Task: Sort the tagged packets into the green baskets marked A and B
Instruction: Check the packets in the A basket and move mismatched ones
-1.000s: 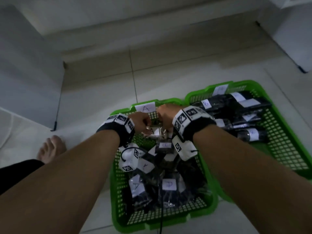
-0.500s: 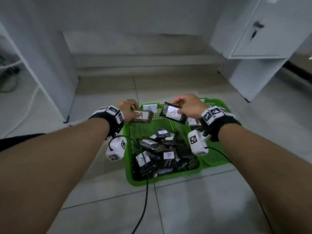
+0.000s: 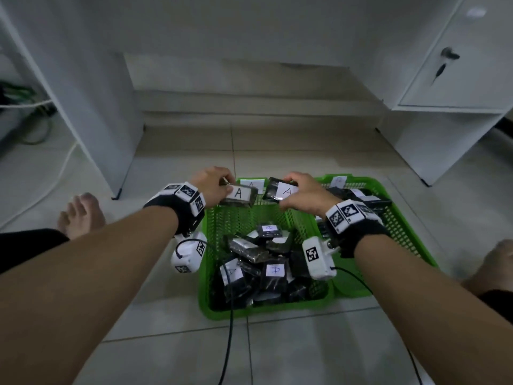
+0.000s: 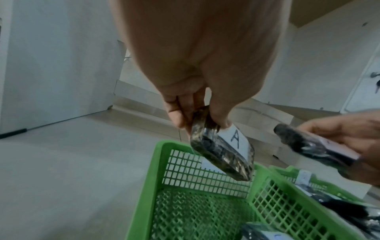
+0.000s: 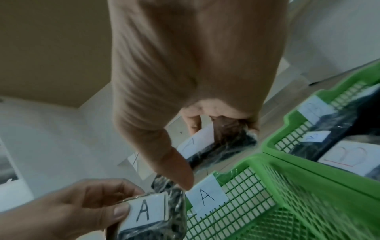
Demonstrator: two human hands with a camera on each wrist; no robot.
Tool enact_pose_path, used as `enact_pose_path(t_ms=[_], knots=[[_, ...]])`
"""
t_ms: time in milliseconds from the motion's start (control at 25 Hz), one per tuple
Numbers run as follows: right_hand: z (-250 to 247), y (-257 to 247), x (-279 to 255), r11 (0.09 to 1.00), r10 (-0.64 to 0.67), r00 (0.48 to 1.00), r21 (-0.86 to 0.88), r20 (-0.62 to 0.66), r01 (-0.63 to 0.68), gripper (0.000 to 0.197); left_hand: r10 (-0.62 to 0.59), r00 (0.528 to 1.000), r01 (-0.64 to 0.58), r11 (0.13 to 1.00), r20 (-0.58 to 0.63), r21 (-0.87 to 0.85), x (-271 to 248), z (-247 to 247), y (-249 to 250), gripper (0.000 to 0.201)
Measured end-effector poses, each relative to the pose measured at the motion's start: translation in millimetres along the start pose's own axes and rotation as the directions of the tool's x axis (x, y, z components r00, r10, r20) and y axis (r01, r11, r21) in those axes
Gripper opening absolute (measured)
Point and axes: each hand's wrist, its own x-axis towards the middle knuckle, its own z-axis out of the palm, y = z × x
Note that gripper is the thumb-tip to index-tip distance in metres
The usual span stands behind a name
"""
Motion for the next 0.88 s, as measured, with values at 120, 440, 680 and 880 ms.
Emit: enact_pose_path(t_ms=[120,440,680,880], knots=[[3.7,-6.3,26.6,0.978,0.005,0.994,-0.207,0.106,0.017,0.06,-0.019,0.999,0.017,0.998,0.036,0.065,10.5,7.5,-6.3,0.015],[42.4,21.3,72.8,0.742,-0.096,0.973,-0.637,0.208,0.209,0.045,-0.109,0.98,0.015,0.874,0.166,0.486,45.1,39.0,-11.6,0.014],[63.6,37.9,92.4,0.774,-0.127,0.972,-0.594,0.198,0.222,0.023,-0.031,0.985,-0.094,0.738,0.172,0.668,40.9,48.3,-2.1,0.023],[73.2,47.6,91.9,0.822,-0.151,0.977,-0.53,0.153,0.21,0.027,-0.1,0.955,-0.071,0.835,0.278,0.546,35.7,60.0,-16.8,0.035]])
